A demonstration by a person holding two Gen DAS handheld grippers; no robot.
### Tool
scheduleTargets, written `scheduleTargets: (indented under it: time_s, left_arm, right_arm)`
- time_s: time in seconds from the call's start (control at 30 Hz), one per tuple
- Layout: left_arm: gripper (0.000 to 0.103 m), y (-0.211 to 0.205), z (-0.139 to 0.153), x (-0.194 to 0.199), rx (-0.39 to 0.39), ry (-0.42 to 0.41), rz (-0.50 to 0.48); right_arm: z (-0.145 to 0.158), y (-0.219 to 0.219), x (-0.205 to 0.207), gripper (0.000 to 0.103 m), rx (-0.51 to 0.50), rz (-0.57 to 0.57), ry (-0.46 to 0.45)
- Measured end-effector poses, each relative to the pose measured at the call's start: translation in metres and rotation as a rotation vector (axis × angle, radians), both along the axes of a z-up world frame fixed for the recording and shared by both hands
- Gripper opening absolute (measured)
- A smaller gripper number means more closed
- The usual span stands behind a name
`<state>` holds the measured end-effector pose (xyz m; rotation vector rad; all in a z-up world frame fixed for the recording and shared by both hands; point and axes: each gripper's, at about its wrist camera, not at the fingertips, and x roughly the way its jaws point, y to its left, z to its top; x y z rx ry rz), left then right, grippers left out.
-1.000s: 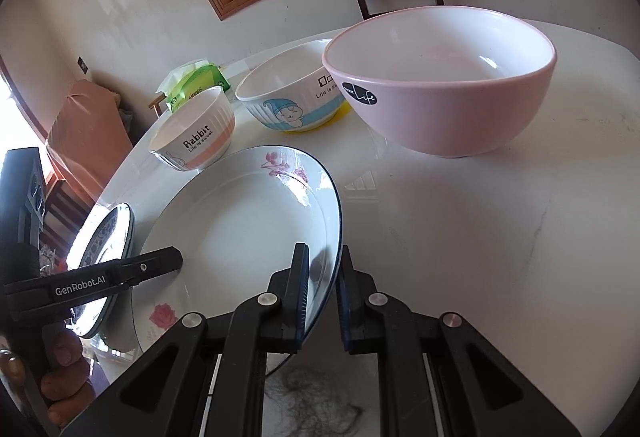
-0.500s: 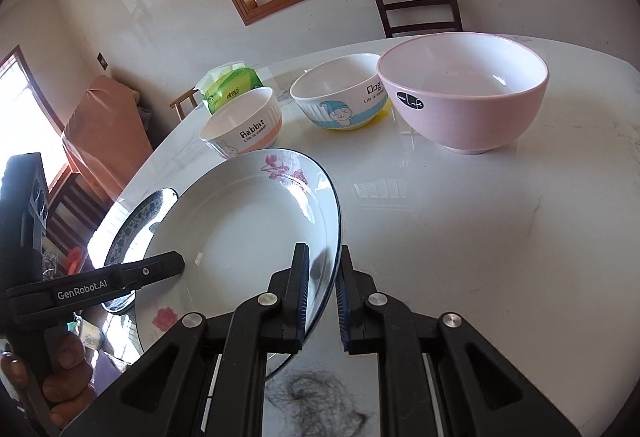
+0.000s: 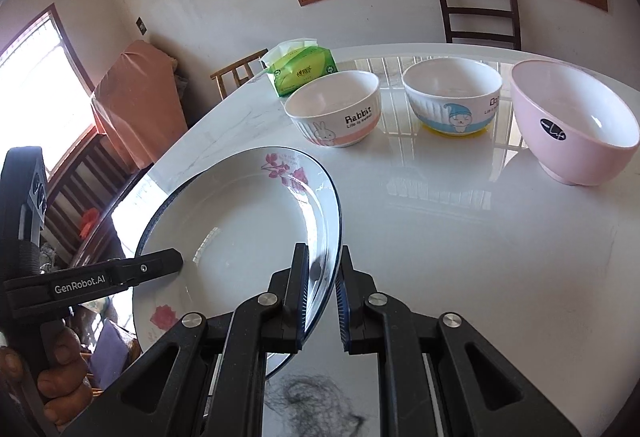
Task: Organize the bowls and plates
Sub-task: 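Lift the white pink-flower plate and carry it over the blue plates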
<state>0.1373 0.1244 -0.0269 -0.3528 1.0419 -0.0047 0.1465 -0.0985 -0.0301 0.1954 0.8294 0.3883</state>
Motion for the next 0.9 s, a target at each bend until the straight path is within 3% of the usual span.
scheduleTargets:
  time_s: [0.47,0.9]
  left_arm:
    - [0.021,0.075,-0.009,0.005,-0.024,0.017,0.129]
    - [0.021,0.11,-0.025,0.014,-0.047,0.042,0.184]
  right_arm:
    - [-0.008,0.071,0.031,0.013,-0.048,0.116,0.005]
    - [-0.02,0.106,0.042,0.013,-0.085,0.167,0.004]
